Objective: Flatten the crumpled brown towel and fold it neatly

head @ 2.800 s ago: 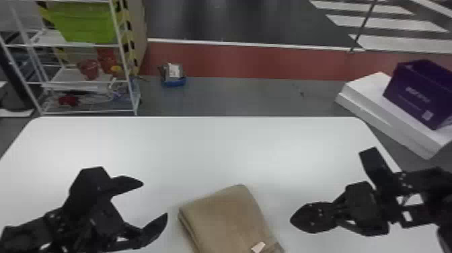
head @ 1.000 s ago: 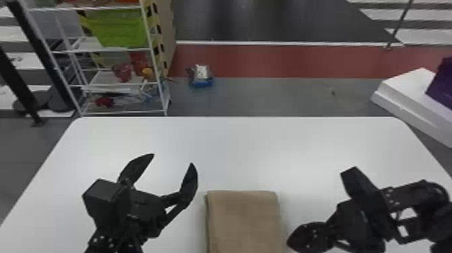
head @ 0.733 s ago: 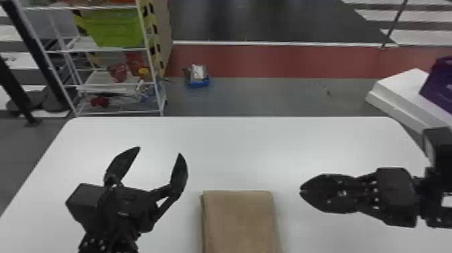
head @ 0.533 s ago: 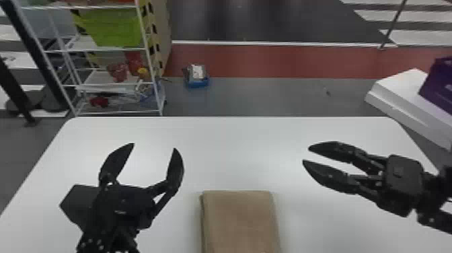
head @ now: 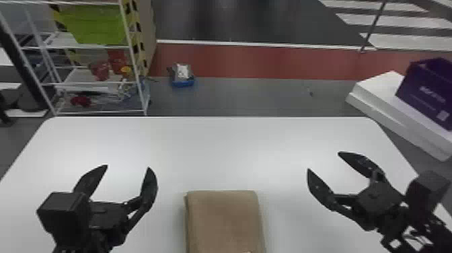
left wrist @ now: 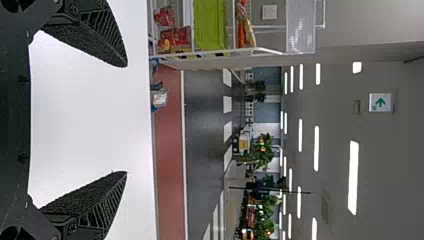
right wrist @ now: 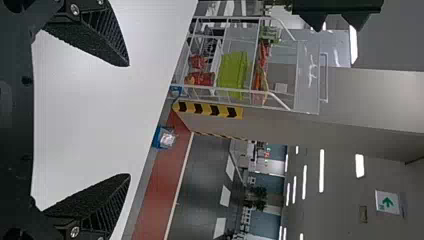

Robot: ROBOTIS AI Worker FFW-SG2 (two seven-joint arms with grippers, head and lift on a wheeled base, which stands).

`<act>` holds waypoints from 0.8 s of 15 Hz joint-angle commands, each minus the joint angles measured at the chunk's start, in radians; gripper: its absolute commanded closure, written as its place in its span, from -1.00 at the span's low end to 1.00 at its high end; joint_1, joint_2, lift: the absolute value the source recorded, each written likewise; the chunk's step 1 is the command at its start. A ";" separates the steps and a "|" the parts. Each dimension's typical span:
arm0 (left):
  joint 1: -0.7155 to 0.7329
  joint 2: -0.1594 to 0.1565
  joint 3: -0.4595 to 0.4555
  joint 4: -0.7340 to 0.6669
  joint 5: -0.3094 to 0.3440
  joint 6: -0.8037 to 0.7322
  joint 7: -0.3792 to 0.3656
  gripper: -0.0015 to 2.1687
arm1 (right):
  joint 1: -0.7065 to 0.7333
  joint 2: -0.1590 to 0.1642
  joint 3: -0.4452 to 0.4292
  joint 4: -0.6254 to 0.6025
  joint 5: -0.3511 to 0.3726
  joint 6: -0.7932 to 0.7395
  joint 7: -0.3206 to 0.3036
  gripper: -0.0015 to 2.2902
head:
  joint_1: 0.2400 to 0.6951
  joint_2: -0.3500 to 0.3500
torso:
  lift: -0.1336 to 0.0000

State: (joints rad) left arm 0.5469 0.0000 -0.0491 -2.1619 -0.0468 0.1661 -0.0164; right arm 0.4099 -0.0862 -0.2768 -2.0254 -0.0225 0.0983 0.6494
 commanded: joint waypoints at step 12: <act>0.064 -0.003 0.043 -0.003 0.044 -0.139 0.113 -0.89 | 0.063 0.031 -0.094 0.105 -0.139 -0.176 0.029 -0.93 | 1.00 -0.25 | -0.85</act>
State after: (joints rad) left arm 0.6079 0.0000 -0.0155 -2.1647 -0.0144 0.0276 0.1016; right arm 0.4703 -0.0568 -0.3729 -1.9127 -0.1610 -0.1166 0.6808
